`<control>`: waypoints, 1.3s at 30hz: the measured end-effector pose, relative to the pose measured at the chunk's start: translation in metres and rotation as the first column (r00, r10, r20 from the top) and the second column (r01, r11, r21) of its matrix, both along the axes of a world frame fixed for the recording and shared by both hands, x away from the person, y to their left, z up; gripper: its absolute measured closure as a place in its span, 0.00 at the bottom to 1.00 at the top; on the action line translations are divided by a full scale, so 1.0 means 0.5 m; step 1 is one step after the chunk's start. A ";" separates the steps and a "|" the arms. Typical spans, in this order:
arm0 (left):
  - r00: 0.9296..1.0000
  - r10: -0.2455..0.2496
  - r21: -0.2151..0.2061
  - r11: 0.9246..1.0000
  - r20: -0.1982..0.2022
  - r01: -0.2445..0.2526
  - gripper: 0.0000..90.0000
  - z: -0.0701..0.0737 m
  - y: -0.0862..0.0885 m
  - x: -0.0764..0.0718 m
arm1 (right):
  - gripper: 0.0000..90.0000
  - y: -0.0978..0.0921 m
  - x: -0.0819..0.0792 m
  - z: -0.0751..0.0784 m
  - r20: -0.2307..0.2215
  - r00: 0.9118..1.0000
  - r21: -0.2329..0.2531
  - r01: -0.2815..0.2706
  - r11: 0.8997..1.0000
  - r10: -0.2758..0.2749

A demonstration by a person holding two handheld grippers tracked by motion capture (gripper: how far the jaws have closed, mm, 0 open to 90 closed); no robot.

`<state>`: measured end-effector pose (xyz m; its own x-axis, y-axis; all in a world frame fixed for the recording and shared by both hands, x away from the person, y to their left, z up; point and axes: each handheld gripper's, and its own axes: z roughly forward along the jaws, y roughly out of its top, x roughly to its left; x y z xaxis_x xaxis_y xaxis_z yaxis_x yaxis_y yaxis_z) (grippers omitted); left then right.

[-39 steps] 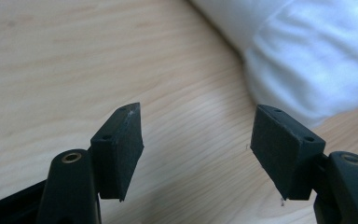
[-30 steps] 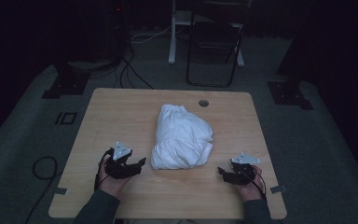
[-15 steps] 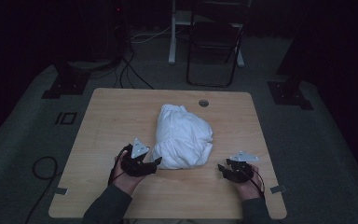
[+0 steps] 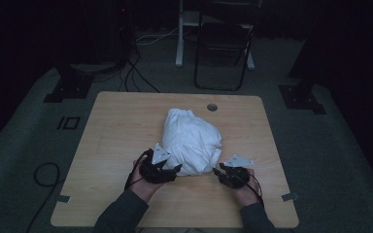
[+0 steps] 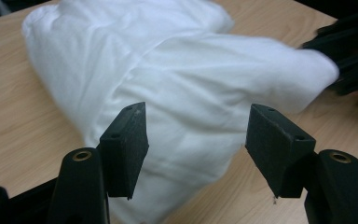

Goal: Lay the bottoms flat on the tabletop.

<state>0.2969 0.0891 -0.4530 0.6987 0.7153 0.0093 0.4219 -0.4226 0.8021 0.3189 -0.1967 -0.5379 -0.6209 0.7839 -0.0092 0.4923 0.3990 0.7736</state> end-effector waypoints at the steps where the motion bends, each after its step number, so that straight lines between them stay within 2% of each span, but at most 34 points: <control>1: 1.000 -0.008 0.000 1.000 0.003 0.008 0.43 0.002 -0.006 0.000 | 0.67 0.005 0.002 -0.001 0.003 1.000 0.002 -0.006 1.000 0.006; 3: 1.000 -0.021 -0.005 1.000 0.007 0.021 0.43 0.005 -0.018 -0.001 | 0.66 0.015 0.006 -0.001 0.001 1.000 0.019 -0.012 1.000 0.012; 10: 0.996 -0.084 -0.006 0.996 0.020 0.084 0.39 0.011 -0.054 -0.003 | 0.65 0.037 0.017 -0.011 -0.011 1.000 0.012 -0.028 1.000 0.028; 11: 0.994 -0.110 0.005 0.994 0.020 0.110 0.38 0.010 -0.077 -0.001 | 0.68 0.040 0.020 -0.018 -0.024 0.999 0.020 -0.022 1.000 0.023; 14: 0.992 -0.125 0.022 0.992 0.013 0.125 0.36 0.005 -0.098 0.004 | 0.74 0.038 0.020 -0.018 -0.029 0.999 0.022 -0.014 1.000 0.014; 16: 0.992 -0.125 0.022 0.992 0.013 0.125 0.34 0.005 -0.098 0.004 | 0.74 0.038 0.020 -0.018 -0.029 1.000 0.020 -0.009 1.000 0.010; 17: 0.991 -0.129 0.046 0.991 0.016 0.128 0.32 -0.007 -0.121 0.012 | 0.79 0.038 0.019 -0.018 -0.029 1.000 0.018 -0.004 1.000 0.004; 20: 0.993 -0.112 0.084 0.990 0.033 0.109 0.28 -0.023 -0.138 0.024 | 0.81 0.039 0.017 -0.019 -0.029 1.000 0.018 0.001 1.000 0.000; 22: 0.993 -0.112 0.084 0.990 0.033 0.109 0.28 -0.023 -0.138 0.024 | 0.81 0.039 0.017 -0.019 -0.025 1.000 0.014 0.000 1.000 0.001; 23: 0.995 -0.089 0.130 0.988 0.045 0.083 0.33 -0.034 -0.147 0.035 | 0.82 0.039 0.016 -0.020 -0.021 1.000 0.011 -0.003 1.000 0.003; 25: 0.997 -0.072 0.145 0.987 0.038 0.065 0.48 -0.040 -0.145 0.044 | 0.82 0.039 0.016 -0.020 -0.022 1.000 0.012 -0.001 1.000 0.001; 29: 1.000 -0.026 0.133 0.991 0.016 0.024 0.78 -0.046 -0.122 0.058 | 0.83 0.039 0.016 -0.021 -0.017 1.000 0.011 -0.001 1.000 0.001; 31: 1.000 -0.010 0.124 0.992 0.017 0.008 0.87 -0.044 -0.109 0.060 | 0.83 0.039 0.015 -0.021 -0.014 1.000 0.006 0.000 1.000 0.001; 35: 0.999 0.019 0.088 0.996 0.029 -0.021 0.91 -0.028 -0.078 0.059 | 0.84 0.039 0.015 -0.021 -0.013 1.000 0.004 0.000 1.000 0.000; 39: 0.997 0.062 0.050 0.997 0.037 -0.064 0.91 -0.007 -0.031 0.062 | 0.85 0.038 0.016 -0.021 -0.015 1.000 0.009 0.000 1.000 0.000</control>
<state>0.3279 0.0734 -0.4566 0.6510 0.7558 0.0708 0.4206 -0.4368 0.7952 0.3269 -0.1777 -0.5483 -0.6208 0.7840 0.0070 0.5038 0.3920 0.7698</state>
